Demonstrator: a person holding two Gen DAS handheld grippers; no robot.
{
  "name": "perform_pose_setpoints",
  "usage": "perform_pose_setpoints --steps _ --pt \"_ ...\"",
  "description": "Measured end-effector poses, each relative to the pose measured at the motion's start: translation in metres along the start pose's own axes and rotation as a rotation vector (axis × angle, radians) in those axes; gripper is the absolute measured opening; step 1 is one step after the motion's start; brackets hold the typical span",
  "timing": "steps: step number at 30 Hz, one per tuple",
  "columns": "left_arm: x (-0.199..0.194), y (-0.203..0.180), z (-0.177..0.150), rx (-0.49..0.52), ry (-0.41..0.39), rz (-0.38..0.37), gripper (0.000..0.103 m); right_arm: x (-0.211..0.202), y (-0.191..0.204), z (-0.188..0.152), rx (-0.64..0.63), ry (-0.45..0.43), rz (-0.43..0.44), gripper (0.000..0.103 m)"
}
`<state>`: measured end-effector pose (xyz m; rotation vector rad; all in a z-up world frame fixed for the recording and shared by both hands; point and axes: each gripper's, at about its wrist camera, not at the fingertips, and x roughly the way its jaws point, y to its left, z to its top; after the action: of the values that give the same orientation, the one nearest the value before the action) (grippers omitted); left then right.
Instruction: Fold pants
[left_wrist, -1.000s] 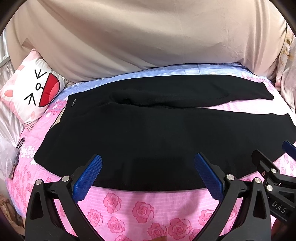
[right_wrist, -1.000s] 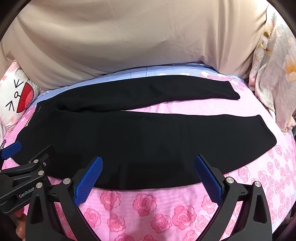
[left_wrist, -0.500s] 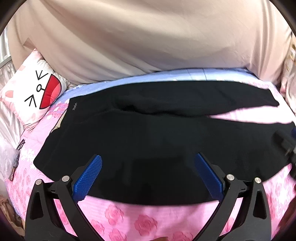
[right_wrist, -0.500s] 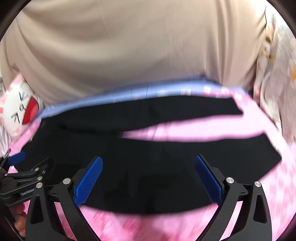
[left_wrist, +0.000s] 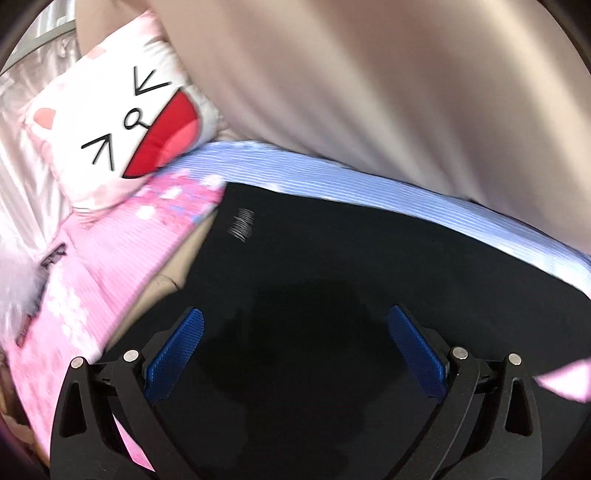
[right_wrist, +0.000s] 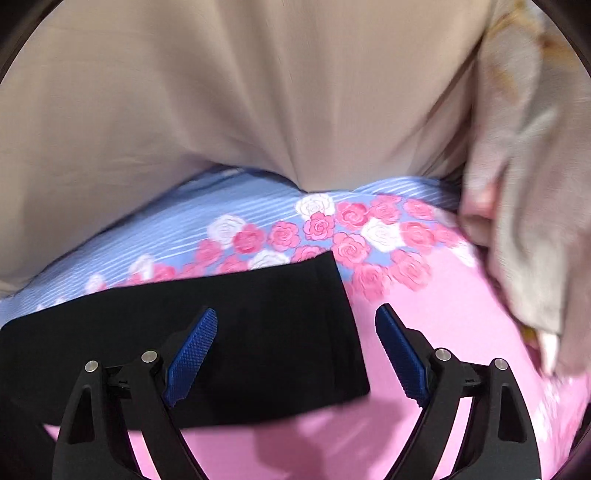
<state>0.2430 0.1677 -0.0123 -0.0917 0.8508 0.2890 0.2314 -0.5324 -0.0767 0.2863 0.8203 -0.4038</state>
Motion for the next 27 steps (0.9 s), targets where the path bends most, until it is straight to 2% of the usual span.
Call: perform_pose_setpoints --steps 2,5,7,8,9,10,11,12,13,14,15,16,17,18,21,25,27 --pt "0.023 0.012 0.022 -0.002 0.013 0.028 0.098 0.024 -0.005 0.010 0.038 0.052 0.041 0.085" --pt "0.063 0.028 0.057 -0.015 0.041 0.066 0.098 0.051 -0.003 0.018 0.024 0.086 0.016 0.086" --pt "0.090 0.034 0.077 0.003 0.058 0.086 0.098 0.061 0.005 0.021 -0.026 0.076 -0.010 0.086" --pt "0.107 0.038 0.087 0.015 0.078 0.105 0.098 0.061 0.008 0.022 -0.042 0.067 -0.014 0.078" --pt "0.125 0.043 0.095 0.015 0.108 0.120 0.098 0.062 0.012 0.023 -0.059 0.062 -0.001 0.064" --pt "0.138 0.046 0.099 0.007 0.133 0.118 0.098 0.061 0.014 0.024 -0.057 0.066 0.019 0.060" --pt "0.153 0.049 0.102 0.003 0.167 0.102 0.098 0.060 0.014 0.025 -0.048 0.066 0.032 0.040" --pt "0.171 0.053 0.105 -0.008 0.210 0.104 0.098 0.059 0.015 0.025 -0.042 0.073 0.062 0.025" --pt "0.180 0.054 0.104 -0.009 0.230 0.091 0.098 0.058 0.016 0.026 -0.034 0.081 0.092 0.024" --pt "0.191 0.053 0.103 -0.012 0.260 0.064 0.087 0.055 0.018 0.026 -0.037 0.077 0.090 0.021" --pt "0.192 0.052 0.103 -0.027 0.253 0.027 0.075 0.051 0.023 0.025 -0.053 0.074 0.086 0.017" --pt "0.188 0.052 0.104 -0.041 0.231 0.003 0.063 0.045 0.027 0.024 -0.067 0.065 0.089 0.017" --pt "0.184 0.050 0.105 -0.039 0.237 -0.053 0.029 0.041 0.028 0.025 -0.069 0.058 0.090 0.016" --pt "0.177 0.047 0.105 -0.044 0.251 -0.108 0.011 0.030 0.027 0.023 -0.065 0.042 0.097 0.016" --pt "0.134 0.048 0.105 -0.027 0.159 -0.132 0.010 -0.010 0.029 0.021 -0.041 -0.035 0.157 0.016" --pt "0.047 0.061 0.093 0.004 0.008 -0.212 0.010 -0.070 0.027 0.012 -0.073 -0.120 0.218 0.016" --pt "0.001 0.073 0.078 0.016 -0.043 -0.268 0.010 -0.110 0.023 -0.007 -0.116 -0.168 0.253 0.016"
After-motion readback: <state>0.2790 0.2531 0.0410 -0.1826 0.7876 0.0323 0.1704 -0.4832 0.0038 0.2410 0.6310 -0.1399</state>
